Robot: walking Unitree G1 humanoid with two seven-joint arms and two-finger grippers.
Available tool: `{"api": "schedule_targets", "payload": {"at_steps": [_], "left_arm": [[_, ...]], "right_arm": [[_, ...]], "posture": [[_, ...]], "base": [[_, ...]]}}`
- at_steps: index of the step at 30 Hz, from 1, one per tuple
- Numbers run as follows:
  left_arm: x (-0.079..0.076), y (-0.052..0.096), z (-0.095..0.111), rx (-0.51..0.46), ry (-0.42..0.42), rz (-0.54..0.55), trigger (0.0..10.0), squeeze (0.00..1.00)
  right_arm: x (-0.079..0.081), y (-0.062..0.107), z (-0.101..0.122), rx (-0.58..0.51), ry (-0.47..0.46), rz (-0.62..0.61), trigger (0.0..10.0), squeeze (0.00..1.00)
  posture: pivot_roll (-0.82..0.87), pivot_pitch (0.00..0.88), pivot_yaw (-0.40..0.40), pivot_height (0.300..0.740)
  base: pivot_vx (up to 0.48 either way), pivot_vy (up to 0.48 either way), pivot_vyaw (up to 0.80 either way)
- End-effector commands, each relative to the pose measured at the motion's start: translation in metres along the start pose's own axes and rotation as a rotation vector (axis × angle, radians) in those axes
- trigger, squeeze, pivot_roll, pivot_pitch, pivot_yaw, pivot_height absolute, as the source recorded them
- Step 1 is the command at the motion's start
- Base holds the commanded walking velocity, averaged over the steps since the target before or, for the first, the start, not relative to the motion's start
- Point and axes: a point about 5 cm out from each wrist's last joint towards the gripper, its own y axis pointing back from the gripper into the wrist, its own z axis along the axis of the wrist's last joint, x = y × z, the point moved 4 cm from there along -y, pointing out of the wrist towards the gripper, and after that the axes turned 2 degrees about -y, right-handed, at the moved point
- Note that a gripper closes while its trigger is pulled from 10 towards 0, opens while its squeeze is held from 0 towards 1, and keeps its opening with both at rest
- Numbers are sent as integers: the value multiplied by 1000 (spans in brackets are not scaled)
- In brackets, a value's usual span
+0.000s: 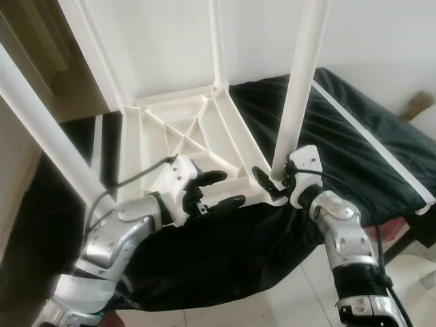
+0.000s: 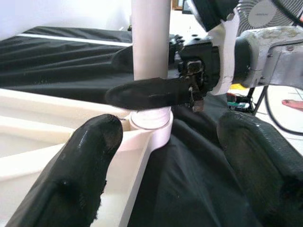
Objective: Building children table
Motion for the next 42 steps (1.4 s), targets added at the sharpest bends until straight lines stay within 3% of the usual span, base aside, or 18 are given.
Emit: {"api": "schedule_targets", "payload": {"at_steps": [1,9,10,12,13,26,27,28,33,35,42], "left_arm": [[-6,-1,2,-3,-14,-60,10000,0],[-10,-2,2,-9,-14,-63,10000,0],[-10,-2,2,-11,-15,-62,10000,0],[-10,-2,2,-12,-15,-61,10000,0],[-9,-2,2,-13,-15,-60,10000,0],[-10,-2,2,-12,-16,-65,10000,0],[-10,-2,2,-12,-16,-66,10000,0],[-10,-2,2,-11,-17,-67,10000,0],[-10,-1,2,-9,-21,-66,10000,0],[-10,-1,2,-8,-21,-66,10000,0],[-12,-2,2,-7,-18,-85,10000,0]], "right_arm": [[3,-4,-5,20,-4,41,10000,0],[1,-11,-21,111,75,90,10000,0],[1,-11,-23,120,80,99,2588,0],[1,-11,-26,130,80,103,2588,0],[1,-11,-28,141,83,110,0,0],[-3,-1,-39,167,66,136,0,0],[-2,0,-41,173,65,135,4118,0],[-3,1,-42,176,75,124,10000,0],[-6,-1,-44,175,81,2,10000,0],[8,-3,-46,162,54,-84,10000,0],[23,-5,-44,142,-15,-183,10000,0]], "posture": [[-50,0,78,740],[-40,0,67,740],[-40,0,67,740],[-37,0,64,740],[-37,0,64,740],[-42,0,67,740],[-43,0,69,740],[-43,0,69,740],[-39,0,69,740],[-44,0,78,740],[-55,0,89,740]], "base": [[0,0,0],[0,0,0],[0,0,0],[0,0,0],[0,0,0],[0,0,0],[0,0,0],[0,0,0],[0,0,0],[0,0,0],[0,0,0]]}}
